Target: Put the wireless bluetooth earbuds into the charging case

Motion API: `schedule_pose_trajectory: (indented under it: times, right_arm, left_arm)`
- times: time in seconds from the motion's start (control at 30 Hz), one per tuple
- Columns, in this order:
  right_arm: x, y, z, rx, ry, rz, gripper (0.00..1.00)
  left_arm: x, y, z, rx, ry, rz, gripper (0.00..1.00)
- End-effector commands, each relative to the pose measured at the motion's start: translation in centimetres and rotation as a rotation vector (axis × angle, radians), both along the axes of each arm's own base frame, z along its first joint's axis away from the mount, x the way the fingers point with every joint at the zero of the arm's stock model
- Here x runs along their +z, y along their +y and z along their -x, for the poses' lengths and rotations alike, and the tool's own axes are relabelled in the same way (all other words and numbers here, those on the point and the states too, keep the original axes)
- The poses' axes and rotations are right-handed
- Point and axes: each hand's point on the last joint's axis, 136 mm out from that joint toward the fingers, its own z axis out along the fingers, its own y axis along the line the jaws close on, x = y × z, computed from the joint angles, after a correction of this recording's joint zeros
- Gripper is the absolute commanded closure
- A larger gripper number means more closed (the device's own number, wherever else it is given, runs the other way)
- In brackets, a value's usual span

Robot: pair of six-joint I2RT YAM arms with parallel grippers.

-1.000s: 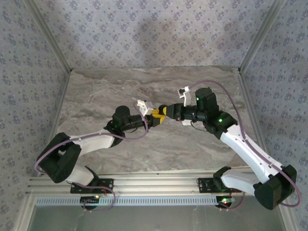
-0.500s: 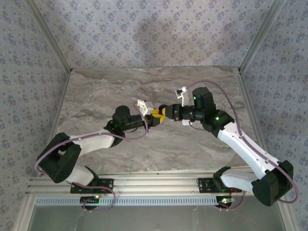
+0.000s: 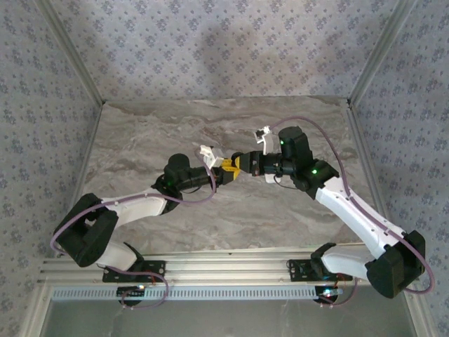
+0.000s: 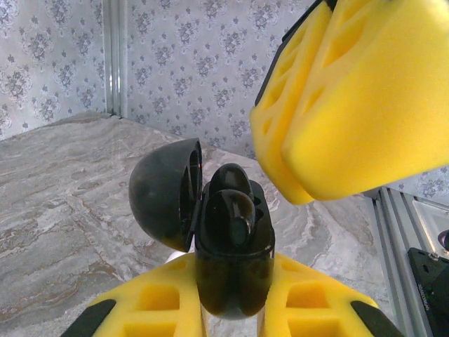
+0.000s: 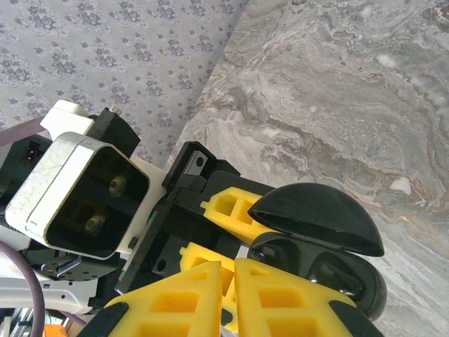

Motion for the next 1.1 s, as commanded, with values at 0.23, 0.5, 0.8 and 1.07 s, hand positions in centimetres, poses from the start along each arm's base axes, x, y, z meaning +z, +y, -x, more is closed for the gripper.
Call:
schedule_pose_trajectory:
  times: [0.23, 0.5, 0.8, 1.07]
  right_arm:
    - [2.6, -0.1, 0.5, 0.015, -0.073, -0.025, 0.78]
    - [3.8, -2.9, 1.1, -0.007, -0.117, -0.014, 0.63]
    - [3.2, -4.7, 0.0, 0.004, -0.083, -0.040, 0.45]
    - [2.8, -3.5, -0.7, 0.056, -0.055, -0.084, 0.43]
  left_arm:
    - [2.9, -0.3, 0.6, -0.027, -0.084, 0.041, 0.86]
    - [3.0, -0.7, 1.6, -0.083, -0.101, 0.040, 0.86]
    - [3.7, -1.0, 2.9, -0.161, -0.116, 0.057, 0.86]
    - [4.2, -1.3, 3.4, -0.184, -0.123, 0.063, 0.86]
